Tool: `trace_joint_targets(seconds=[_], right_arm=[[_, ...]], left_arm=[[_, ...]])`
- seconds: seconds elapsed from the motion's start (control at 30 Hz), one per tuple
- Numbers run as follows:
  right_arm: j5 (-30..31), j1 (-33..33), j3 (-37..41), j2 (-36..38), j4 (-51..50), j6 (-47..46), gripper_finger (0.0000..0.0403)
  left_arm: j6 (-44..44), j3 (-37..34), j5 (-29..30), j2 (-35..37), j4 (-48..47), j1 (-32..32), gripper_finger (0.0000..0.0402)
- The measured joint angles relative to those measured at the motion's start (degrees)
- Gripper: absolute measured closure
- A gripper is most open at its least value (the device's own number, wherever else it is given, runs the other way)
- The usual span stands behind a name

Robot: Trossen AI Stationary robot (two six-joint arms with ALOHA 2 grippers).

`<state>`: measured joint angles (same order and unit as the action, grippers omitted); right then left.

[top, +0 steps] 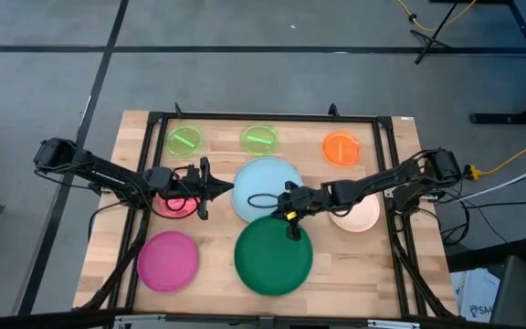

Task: Stack plastic plates
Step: Stack the dark green plate on top of the blue plate

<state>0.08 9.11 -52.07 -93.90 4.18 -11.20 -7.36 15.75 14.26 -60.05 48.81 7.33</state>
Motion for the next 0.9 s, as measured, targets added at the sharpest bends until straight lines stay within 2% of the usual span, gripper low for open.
trace_joint_targets(seconds=[0.23,0.57,0.9], right_arm=[[0.3,-4.7,0.0,2.7,-1.9,2.4,0.0402],[-7.3,-12.4,0.0,3.8,-1.6,2.5,0.0403],[-9.3,-22.3,0.0,3.8,-1.1,2.6,0.0403]], left_arm=[[0.0,0.0,0.0,0.0,0.0,0.0,0.04],[0.0,0.0,0.0,0.0,0.1,0.0,0.04],[0.0,0.0,0.0,0.0,0.1,-0.1,0.04]])
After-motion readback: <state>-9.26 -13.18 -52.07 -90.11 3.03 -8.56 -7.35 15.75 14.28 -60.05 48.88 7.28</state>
